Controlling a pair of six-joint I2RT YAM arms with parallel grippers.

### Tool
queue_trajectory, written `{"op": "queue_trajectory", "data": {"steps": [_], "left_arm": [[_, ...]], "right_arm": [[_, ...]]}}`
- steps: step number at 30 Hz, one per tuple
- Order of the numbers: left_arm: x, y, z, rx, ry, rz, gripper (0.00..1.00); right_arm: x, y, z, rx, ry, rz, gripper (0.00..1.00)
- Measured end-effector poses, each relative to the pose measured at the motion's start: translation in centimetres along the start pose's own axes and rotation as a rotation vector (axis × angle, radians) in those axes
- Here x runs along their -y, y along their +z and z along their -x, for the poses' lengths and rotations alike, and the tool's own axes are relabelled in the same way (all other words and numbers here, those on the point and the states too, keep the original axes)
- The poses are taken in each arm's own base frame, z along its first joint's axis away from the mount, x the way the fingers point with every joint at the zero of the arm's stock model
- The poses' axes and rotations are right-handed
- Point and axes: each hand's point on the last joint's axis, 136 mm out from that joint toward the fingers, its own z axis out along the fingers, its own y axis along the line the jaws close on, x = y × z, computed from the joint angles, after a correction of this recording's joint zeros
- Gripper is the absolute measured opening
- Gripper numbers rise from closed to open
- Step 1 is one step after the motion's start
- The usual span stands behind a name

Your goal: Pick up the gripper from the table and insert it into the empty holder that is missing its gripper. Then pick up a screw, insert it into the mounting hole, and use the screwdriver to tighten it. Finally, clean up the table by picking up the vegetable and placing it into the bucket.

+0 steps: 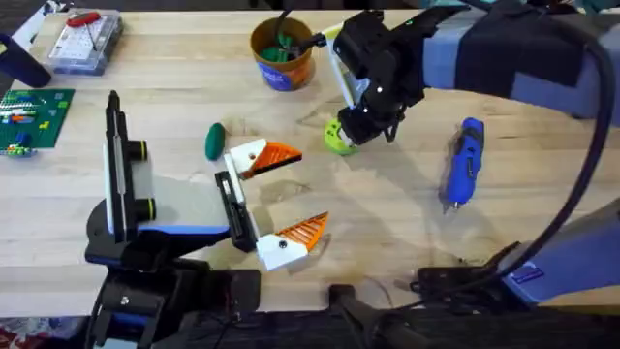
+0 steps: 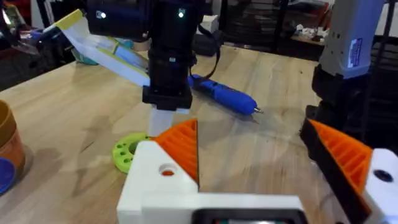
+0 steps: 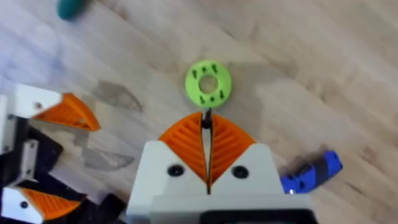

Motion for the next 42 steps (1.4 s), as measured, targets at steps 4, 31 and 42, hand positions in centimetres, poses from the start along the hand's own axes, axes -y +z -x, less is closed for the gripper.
{"op": "queue_trajectory", "data": {"steps": [4, 31, 42], "left_arm": [[0.0, 0.0, 0.0, 0.0, 0.0, 0.0, 0.995], [0.0, 0.0, 0.0, 0.0, 0.0, 0.0, 0.995], [0.0, 0.0, 0.0, 0.0, 0.0, 0.0, 0.995]], "right_arm": [[0.0, 0.0, -0.2, -0.007, 0.0, -0.001, 0.004], [-2.0, -24.0, 3.1, 0.329, -0.125, 0.053, 0.003], [-10.4, -25.1, 1.9, 0.371, -0.359, 0.17, 0.003]]}}
